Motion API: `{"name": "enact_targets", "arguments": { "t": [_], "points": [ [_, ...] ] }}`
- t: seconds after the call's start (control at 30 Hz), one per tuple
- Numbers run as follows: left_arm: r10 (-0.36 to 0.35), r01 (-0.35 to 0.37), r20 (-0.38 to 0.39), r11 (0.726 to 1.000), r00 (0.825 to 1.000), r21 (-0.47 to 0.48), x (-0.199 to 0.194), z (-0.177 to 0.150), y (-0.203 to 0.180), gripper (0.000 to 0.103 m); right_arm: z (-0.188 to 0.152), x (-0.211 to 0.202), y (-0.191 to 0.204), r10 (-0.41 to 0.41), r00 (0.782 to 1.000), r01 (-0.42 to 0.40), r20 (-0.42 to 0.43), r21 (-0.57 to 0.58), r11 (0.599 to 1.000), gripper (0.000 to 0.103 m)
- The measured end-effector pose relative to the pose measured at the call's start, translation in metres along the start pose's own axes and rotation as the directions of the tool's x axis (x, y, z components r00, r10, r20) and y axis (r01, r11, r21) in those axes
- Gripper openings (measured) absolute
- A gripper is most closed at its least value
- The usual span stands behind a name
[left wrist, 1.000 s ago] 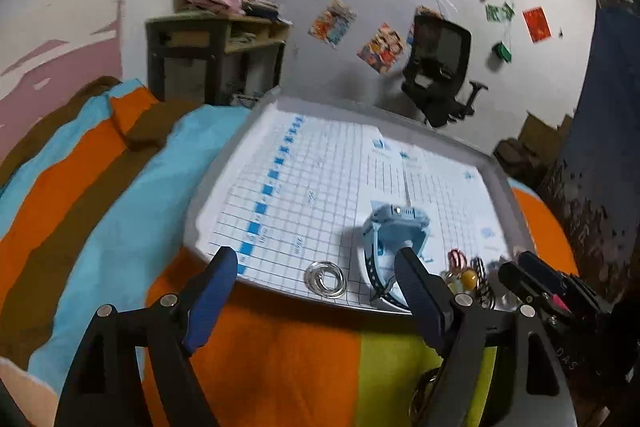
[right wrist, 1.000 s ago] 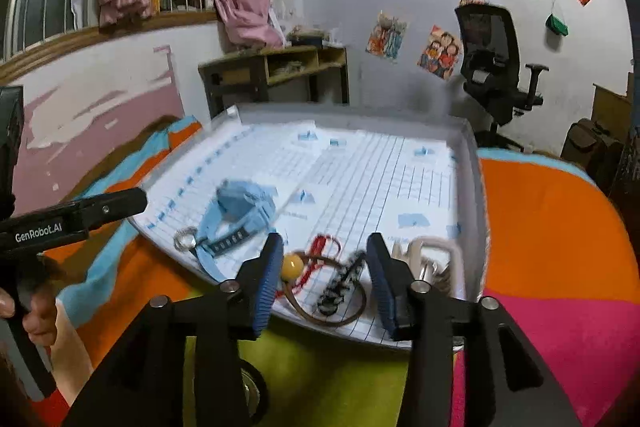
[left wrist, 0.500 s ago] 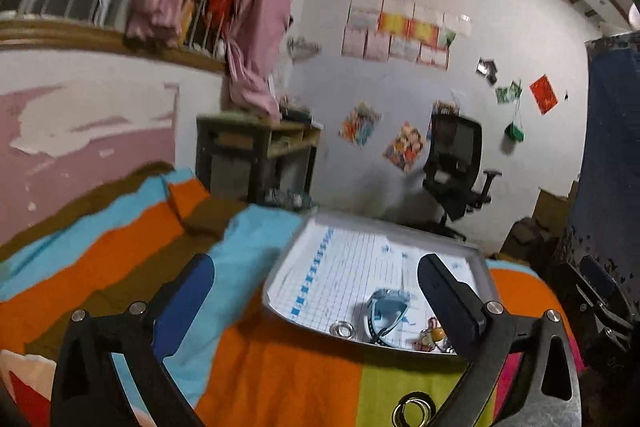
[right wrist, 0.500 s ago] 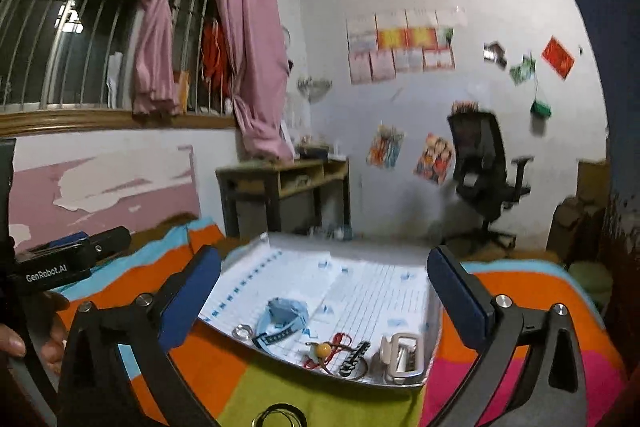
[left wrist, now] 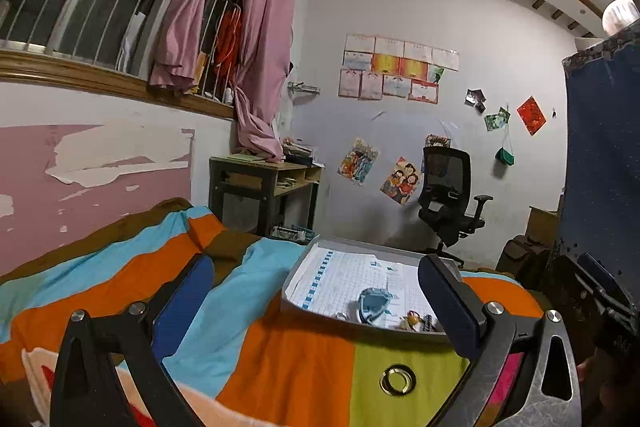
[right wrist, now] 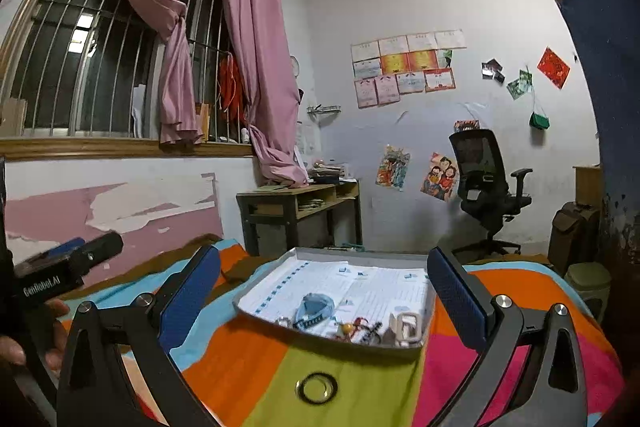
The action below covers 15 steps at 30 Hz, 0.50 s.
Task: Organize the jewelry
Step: 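Withdraw both open tools from the tray above the remaining jewelry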
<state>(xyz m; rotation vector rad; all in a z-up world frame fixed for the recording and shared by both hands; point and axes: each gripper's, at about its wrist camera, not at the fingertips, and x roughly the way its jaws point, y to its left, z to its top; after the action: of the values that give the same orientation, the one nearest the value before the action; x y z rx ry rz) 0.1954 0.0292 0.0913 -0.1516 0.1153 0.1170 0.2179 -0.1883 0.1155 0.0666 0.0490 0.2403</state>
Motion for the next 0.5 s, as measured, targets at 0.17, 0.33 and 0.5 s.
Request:
{"name": "enact_targets", "arguments": {
  "t": [0.17,0.33,0.5],
  "points": [
    [0.000,0.000,0.005,1.000,1.000,0.013,-0.043,-0.017,-0.002,0.103,-0.017,-0.048,0.002,-0.030,0.999,0.030,-0.024,-0.032,0.999,0.102],
    [-0.012,0.013,-0.018,1.000,1.000,0.013,-0.077,-0.035,-0.002,0.103,-0.029,-0.093,0.000,-0.063,0.997,0.062,-0.037,-0.019,0.998,0.102],
    [-0.012,0.012,-0.043,1.000,0.999,0.011,-0.105,-0.052,0.003,0.103,-0.040,-0.128,0.001,-0.089,0.994,0.088,-0.069,-0.015,0.996,0.102]
  ]
}}
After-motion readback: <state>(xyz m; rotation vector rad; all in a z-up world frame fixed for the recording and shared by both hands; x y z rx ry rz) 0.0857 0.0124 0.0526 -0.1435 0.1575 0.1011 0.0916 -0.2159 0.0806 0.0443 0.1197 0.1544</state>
